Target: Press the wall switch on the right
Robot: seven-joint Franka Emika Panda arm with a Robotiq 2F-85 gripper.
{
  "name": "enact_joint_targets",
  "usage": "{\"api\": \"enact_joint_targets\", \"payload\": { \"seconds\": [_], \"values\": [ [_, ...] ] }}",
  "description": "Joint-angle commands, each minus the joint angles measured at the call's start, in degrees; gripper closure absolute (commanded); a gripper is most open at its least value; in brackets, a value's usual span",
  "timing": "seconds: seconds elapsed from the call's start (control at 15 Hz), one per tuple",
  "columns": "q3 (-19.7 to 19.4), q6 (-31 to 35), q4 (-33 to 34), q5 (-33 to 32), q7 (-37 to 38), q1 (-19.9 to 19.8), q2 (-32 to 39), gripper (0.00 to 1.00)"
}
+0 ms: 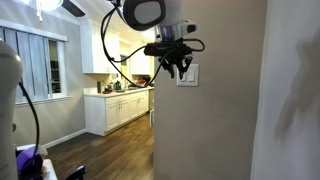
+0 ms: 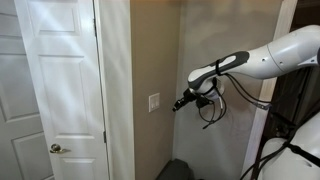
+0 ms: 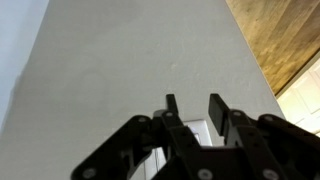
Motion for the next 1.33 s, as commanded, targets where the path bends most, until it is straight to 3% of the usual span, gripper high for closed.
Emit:
{"api": "enact_joint_targets", "payload": {
  "seconds": [0.0, 0.13, 0.6, 0.93, 1.27],
  "values": [
    [-2.76, 2.92, 5.23, 4.59, -4.55, 4.5, 6.02, 0.91],
    [-4.52, 3.76, 7.65, 6.83, -6.27, 7.06, 8.11, 0.99],
    [-10.95, 3.43, 15.51, 15.1, -11.59, 14.68, 15.34, 1.0],
    [-13.35, 0.49, 20.12, 19.0, -10.99, 16.25, 20.87, 1.0],
    [-13.27, -1.84, 22.89, 20.78, -10.87, 15.61, 24.98, 1.0]
  ]
}}
